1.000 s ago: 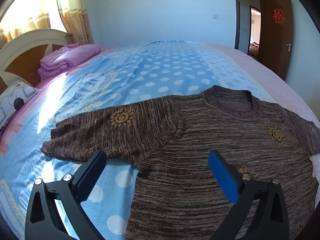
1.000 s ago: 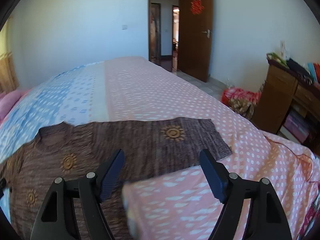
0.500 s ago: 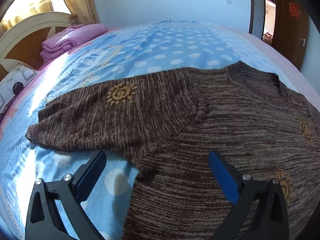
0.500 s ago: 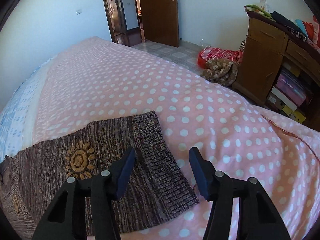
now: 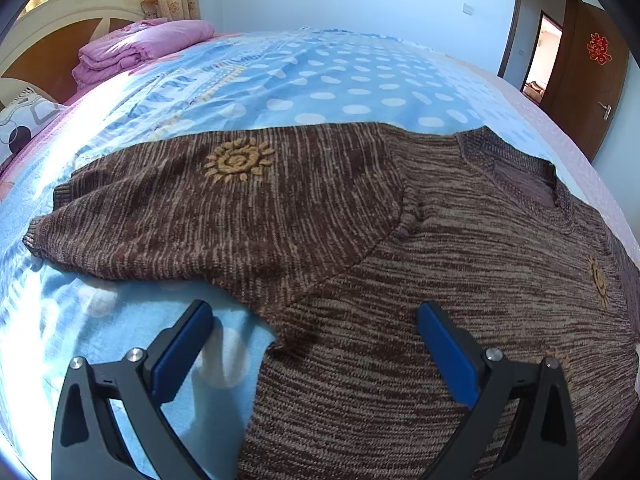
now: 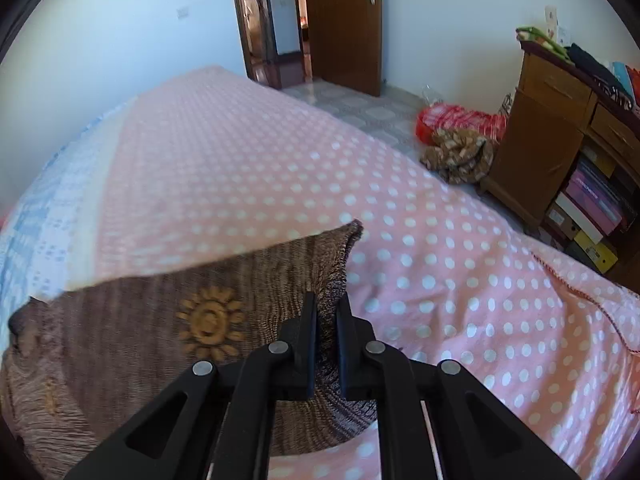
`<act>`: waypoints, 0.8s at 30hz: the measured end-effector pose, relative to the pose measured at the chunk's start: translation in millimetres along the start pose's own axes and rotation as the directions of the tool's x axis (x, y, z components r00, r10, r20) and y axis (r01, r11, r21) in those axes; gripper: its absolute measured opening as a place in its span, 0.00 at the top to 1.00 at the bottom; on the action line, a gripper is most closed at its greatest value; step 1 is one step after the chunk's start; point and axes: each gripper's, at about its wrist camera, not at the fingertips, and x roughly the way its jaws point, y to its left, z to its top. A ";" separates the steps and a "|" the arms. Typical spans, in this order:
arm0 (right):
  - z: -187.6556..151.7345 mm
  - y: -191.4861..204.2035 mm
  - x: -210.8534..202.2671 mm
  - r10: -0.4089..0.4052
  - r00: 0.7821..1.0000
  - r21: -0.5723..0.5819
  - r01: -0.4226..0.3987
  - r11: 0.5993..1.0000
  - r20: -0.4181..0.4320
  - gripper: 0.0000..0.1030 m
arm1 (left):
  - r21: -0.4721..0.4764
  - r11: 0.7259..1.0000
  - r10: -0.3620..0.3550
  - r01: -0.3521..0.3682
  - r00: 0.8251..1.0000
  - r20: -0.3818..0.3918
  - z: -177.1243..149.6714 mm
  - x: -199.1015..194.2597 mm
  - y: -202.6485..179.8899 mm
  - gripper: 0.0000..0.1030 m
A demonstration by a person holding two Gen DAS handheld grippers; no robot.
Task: Fold small clothes
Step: 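Fold the held sleeve and side across the sweater body with the right tool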
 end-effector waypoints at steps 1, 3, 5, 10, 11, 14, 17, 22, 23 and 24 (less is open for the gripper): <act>1.1 6.6 -9.9 0.012 1.000 -0.005 -0.012 1.000 0.014 0.93 | -0.003 1.000 -0.004 0.004 1.000 0.000 -0.1 -0.3 1.0 0.00; 2.2 27.7 -34.3 0.037 0.998 -0.036 -0.036 0.999 0.046 0.93 | -0.004 1.000 -0.006 0.006 1.000 0.002 -0.6 -1.1 1.1 0.00; 1.9 52.0 -55.5 0.080 0.994 -0.070 -0.075 0.995 0.068 0.93 | -0.005 1.000 -0.007 0.007 1.000 0.004 0.3 -0.4 2.0 0.00; -17.9 142.9 -107.4 0.205 0.974 -0.207 -0.182 0.961 0.092 0.93 | -0.012 1.000 -0.017 0.017 1.000 0.010 0.5 -2.0 3.2 0.00; -22.9 160.5 -113.1 0.226 0.970 -0.230 -0.201 0.952 0.091 0.93 | -0.013 1.000 -0.018 0.018 1.000 0.011 0.7 -2.0 3.4 0.00; -48.9 220.9 -126.3 0.295 0.953 -0.294 -0.262 0.919 0.071 0.93 | -0.016 1.000 -0.023 0.024 1.000 0.015 -0.2 -3.0 4.6 0.00; -81.3 284.0 -129.0 0.335 0.941 -0.347 -0.299 0.889 0.048 0.93 | -0.018 0.999 -0.028 0.029 0.999 0.019 -0.2 -3.3 5.4 0.00; -136.0 358.3 -106.6 0.334 0.942 -0.413 -0.305 0.858 0.000 0.93 | -0.024 0.999 -0.038 0.039 0.999 0.027 -0.3 -3.3 6.5 0.00; -144.1 366.1 -100.4 0.329 0.944 -0.420 -0.302 0.855 -0.009 0.93 | -0.025 0.999 -0.040 0.041 0.999 0.028 -0.3 -3.3 6.6 0.00; -150.8 370.7 -93.0 0.329 0.944 -0.422 -0.306 0.853 -0.020 0.93 | -0.026 0.999 -0.043 0.043 0.999 0.029 -0.2 -3.3 6.7 0.00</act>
